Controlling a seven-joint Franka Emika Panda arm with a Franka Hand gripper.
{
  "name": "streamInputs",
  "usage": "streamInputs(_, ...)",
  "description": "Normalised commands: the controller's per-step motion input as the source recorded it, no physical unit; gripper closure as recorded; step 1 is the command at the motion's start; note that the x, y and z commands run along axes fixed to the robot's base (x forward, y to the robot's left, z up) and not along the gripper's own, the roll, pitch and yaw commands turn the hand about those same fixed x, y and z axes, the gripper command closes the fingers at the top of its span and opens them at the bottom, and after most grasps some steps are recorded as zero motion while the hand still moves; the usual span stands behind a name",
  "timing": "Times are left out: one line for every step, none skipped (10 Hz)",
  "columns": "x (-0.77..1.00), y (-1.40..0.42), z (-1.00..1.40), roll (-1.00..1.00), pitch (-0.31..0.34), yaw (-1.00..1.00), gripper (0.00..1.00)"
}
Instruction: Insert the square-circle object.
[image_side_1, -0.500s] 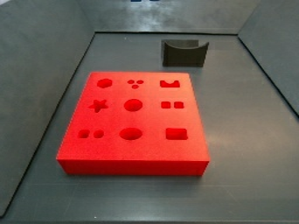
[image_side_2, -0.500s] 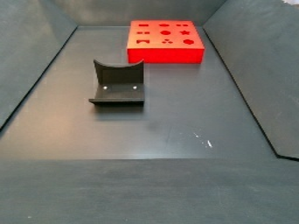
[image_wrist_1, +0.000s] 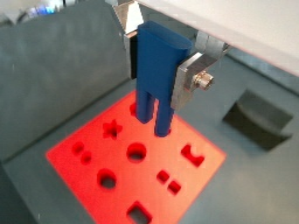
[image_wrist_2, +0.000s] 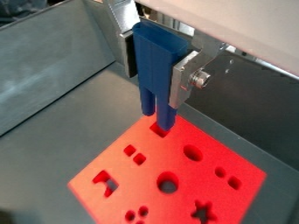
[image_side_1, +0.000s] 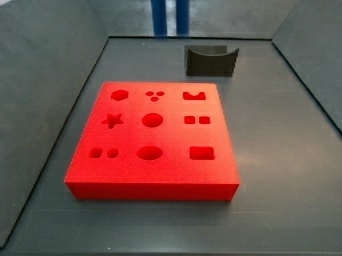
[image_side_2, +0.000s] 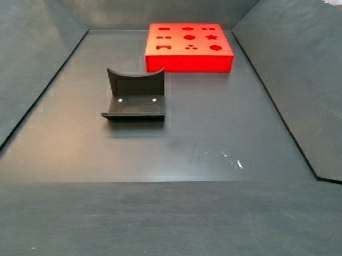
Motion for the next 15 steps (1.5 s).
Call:
streamInputs(0.23,-1.0,-0.81,0.11,-0.194,-0.05,1.0)
streamInputs(0.13,-1.0,-0.88,0.1,-0.159,0.0,1.0)
streamInputs(0.0,-1.0,-1.0,0.1,-0.106,0.09,1.0)
streamInputs(-0.43,-0.83,-0.85,0.19,-0.029,0.24,1.0)
streamInputs(-0.87,-0.41,-0.91,0.05,-0.141,0.18,1.0)
streamInputs(-0.91,-0.3,-0.88,0.03,-0.147,0.15,1.0)
streamInputs(-0.85,-0.27,-0.77,0.02,-0.199,0.15,1.0)
streamInputs(-0.5,0.0,-0.09,-0.05,-0.336,0.13,1.0)
streamInputs(-0.29,0.41,-0.27,0.0,-0.186,0.05,1.0)
streamInputs(-0.57,0.54,-0.37,0.25,-0.264,0.0,1.0)
streamInputs(-0.75,0.48,-0.31,0.31,-0.281,0.0,1.0)
streamInputs(-0.37,0.0,-0.14,0.0,-0.2,0.0,1.0)
streamInputs(0.0,-0.14,-0.13,0.0,-0.014,0.0,1.0)
streamInputs(0.0,-0.27,-0.23,0.0,-0.027,0.0,1.0)
streamInputs(0.0,-0.22,-0.37,0.06,-0.034,-0.03,1.0)
